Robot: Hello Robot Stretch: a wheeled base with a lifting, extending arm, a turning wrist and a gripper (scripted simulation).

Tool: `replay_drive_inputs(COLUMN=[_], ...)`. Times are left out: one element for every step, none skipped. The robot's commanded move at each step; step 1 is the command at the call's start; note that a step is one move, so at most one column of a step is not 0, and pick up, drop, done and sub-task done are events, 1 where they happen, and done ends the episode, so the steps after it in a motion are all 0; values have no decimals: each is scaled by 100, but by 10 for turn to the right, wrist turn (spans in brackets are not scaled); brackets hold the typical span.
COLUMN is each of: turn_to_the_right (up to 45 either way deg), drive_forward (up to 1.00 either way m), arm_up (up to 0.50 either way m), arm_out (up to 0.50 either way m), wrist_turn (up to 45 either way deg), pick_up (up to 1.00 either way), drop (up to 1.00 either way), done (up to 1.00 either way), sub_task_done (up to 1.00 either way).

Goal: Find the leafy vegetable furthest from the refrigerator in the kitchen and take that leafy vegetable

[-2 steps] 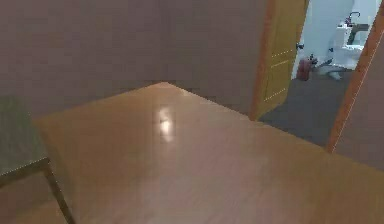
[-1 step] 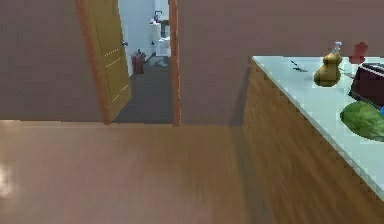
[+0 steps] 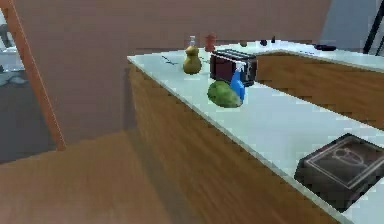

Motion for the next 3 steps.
replay_drive_inputs(turn_to_the_right=[0,-450,-210], drive_forward=[55,0,0], arm_up=[0,0,0], arm_out=[0,0,0], wrist_turn=[0,0,0], pick_up=[0,0,0], drop=[0,0,0], done=[0,0,0], sub_task_done=[0,0,0])
